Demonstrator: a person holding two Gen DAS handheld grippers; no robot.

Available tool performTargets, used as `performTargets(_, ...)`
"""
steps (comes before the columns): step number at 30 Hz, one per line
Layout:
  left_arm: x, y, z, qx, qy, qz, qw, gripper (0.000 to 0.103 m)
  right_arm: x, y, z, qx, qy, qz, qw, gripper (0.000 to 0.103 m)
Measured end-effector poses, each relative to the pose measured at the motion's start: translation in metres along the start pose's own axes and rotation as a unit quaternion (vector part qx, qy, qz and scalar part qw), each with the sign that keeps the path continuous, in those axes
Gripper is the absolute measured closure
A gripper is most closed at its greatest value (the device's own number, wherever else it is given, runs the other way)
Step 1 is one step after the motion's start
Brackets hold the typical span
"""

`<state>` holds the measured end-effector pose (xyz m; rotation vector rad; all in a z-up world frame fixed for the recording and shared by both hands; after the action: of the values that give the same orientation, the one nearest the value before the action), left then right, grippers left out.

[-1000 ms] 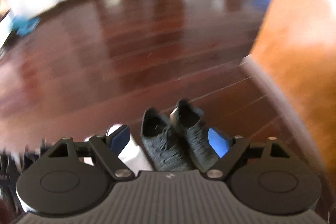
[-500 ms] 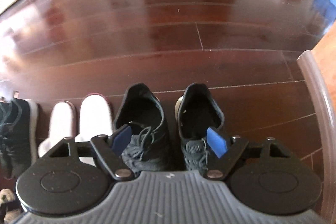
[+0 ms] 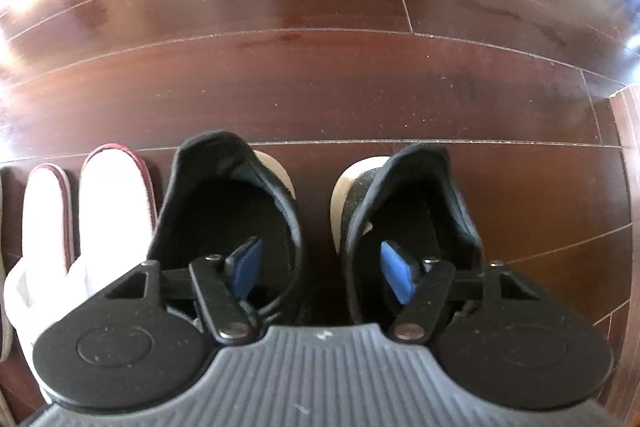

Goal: Organize scattered shoes
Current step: 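Close the right tool on both black sneakers' heels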

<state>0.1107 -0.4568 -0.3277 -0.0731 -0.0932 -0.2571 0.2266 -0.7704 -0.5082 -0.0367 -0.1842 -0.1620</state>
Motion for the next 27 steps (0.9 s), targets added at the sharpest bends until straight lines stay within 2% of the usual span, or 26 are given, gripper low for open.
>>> performTargets(5,0.015,0.004,-0.003,0.008,-0.003,0.018,0.9998,0.002,-0.009,-0.005,-0.018,0.001,0.021,-0.014,1.0,0.047)
performTargets(10,0.018,-0.002,-0.005,0.005,0.004,0.001,1.0,0.002,-0.015,-0.001,-0.032,0.013,0.035,-0.011,0.999,0.05)
performTargets(14,0.018,-0.005,-0.006,0.002,0.005,-0.005,1.0,0.002,-0.018,-0.002,-0.039,0.02,0.042,-0.016,0.999,0.049)
performTargets(16,0.017,-0.005,-0.008,0.003,0.008,-0.005,1.0,0.002,-0.022,-0.001,-0.043,0.02,0.055,-0.008,0.998,0.043)
performTargets(21,0.016,-0.002,-0.011,0.005,0.009,0.0,0.9999,0.002,-0.027,0.004,-0.048,0.02,0.06,0.017,0.998,0.042)
performTargets(23,0.016,0.0,-0.011,0.006,0.01,0.001,0.9999,0.002,-0.028,0.005,-0.049,0.021,0.059,0.022,0.998,0.045)
performTargets(27,0.016,0.0,-0.011,0.007,0.01,0.004,0.9999,0.002,-0.03,-0.001,-0.043,0.023,0.053,0.028,0.998,0.063)
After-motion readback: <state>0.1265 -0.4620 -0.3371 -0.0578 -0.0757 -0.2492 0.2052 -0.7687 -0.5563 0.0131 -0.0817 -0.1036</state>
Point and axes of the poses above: each gripper's, at about its wrist camera, not at the fingertips, and z roughly against the way its jaws point, y to its left, x to its top, the point moved 8 cm from there along -z, roughly the way its jaws point, and after that the axes turned 4 degrees about -z, right-handed, at the moved point
